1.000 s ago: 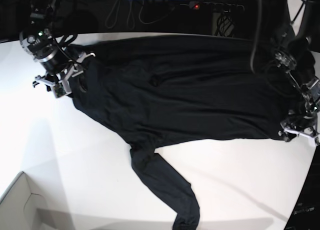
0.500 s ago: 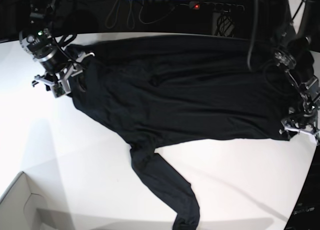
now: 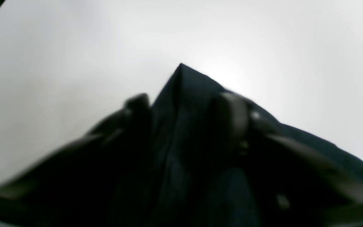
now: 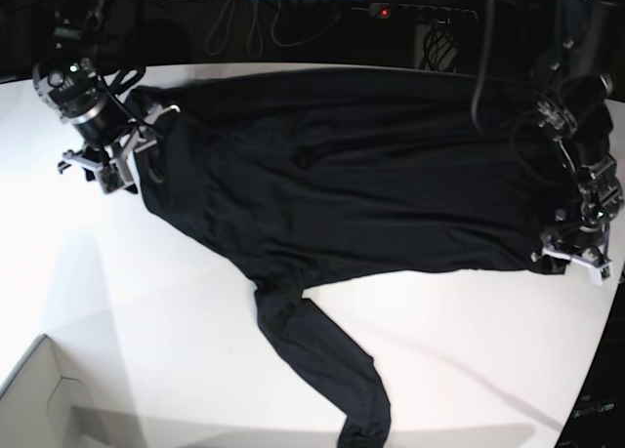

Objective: Layout the t-shirt on the table in an organized manner, then fold the t-shirt properly
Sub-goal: 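Release the collar and grasp the shirt's side edges with both grippers, then lift the side edge with the right gripper and fold it over the body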

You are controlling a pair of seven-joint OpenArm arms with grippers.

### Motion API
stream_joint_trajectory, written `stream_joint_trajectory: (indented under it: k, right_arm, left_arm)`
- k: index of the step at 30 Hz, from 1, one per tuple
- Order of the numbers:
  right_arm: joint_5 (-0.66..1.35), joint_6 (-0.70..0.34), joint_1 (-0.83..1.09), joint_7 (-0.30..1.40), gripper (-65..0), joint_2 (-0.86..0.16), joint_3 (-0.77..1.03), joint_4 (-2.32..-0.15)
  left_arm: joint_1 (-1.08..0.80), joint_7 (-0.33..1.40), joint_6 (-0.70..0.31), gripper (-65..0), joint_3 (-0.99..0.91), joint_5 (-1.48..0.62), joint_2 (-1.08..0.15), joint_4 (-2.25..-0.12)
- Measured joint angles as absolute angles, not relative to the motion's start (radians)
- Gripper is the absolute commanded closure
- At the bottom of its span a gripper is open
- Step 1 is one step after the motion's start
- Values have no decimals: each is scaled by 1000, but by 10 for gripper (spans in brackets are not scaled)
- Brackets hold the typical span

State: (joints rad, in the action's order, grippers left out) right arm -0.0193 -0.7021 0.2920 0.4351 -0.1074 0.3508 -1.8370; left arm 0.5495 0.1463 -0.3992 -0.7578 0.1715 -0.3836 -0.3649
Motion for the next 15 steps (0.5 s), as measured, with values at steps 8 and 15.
stream_joint_trajectory:
  k: [8,15]
  right_arm:
    - [-16,-706,62,507,-322,-105,220,-1710]
    - [-9,-697,-202,574,-348,-54,148,-1393]
  left_arm:
    - [550,150,-400,-3,-759,168,-384,-361]
    - [543,140,-400,0,-757,164,-379,-362]
